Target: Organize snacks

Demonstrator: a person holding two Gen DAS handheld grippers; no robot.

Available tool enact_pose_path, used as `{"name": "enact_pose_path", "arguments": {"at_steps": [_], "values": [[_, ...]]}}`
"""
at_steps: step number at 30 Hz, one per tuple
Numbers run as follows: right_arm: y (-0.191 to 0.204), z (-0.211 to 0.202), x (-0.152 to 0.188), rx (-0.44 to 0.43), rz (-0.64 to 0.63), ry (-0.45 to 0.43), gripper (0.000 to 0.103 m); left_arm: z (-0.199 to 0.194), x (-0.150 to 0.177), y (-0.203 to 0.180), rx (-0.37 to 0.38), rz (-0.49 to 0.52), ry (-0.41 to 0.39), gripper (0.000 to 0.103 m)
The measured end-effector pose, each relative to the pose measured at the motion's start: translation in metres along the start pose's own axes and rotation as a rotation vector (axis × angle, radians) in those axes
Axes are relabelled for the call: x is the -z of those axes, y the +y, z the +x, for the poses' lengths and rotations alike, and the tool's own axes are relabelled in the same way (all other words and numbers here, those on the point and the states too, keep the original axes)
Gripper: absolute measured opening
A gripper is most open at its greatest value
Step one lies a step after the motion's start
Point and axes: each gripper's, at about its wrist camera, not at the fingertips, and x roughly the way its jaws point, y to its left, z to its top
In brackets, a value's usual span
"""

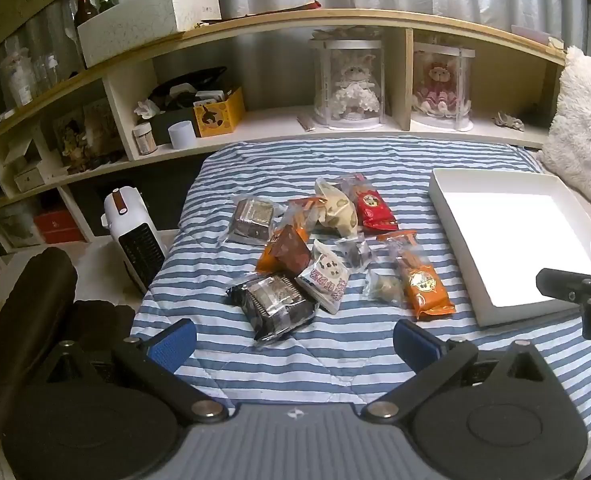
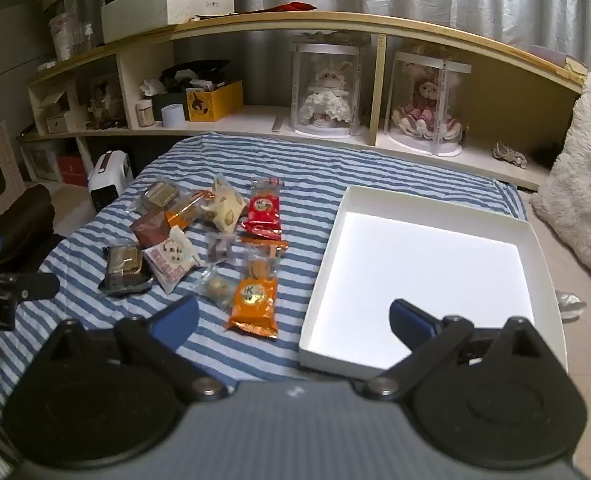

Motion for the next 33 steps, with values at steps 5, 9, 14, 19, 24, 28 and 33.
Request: {"name": "enact_pose_path", "arguments": {"at_steps": [5,9,14,19,24,28,33], "values": [[0.0001,-0.0002,-0.0002,0.003,-0.001,-0.003,0.102,-0.0001,0.0000,-0.0001,-0.002,0.001,-0.001,0.103],[0.0000,-0.0001,0.0001,0.004,0.001,-0.001,0.102,-0.0001,0.0000,-0.0001,-0.001,0.001,-0.001,0.103],[-0.0005,-0.0026,-0.0025,-0.001,-0.002,0.002,0.102,-0.0001,0.0000,0.0000,0.000,-0.001,-0.001,0.103],[0.0003,0.0004,-0.0001,0.004,-0.003,0.004,0.102,-0.0001,0.0000,-0.0002,0.000,-0.002,0.000,0.103],[0.0016,0.0015,0.0012,0.003,-0.005,0.006,0.102,-0.0001,0.0000,-0.0004,0.002,-0.001,0.001,0.103],[0.0014,0.0019,0.0019,0.004,-0.005,0.006,0.102,-0.0001,0.0000,-0.0003,0.002,-0.002,0.001,0.103],[0.0017,0.0009,0.0015,0.005,-0.006,0.007,0.102,0.0000,0.0000,-0.0005,0.003,-0.004,0.001,0.103]]}}
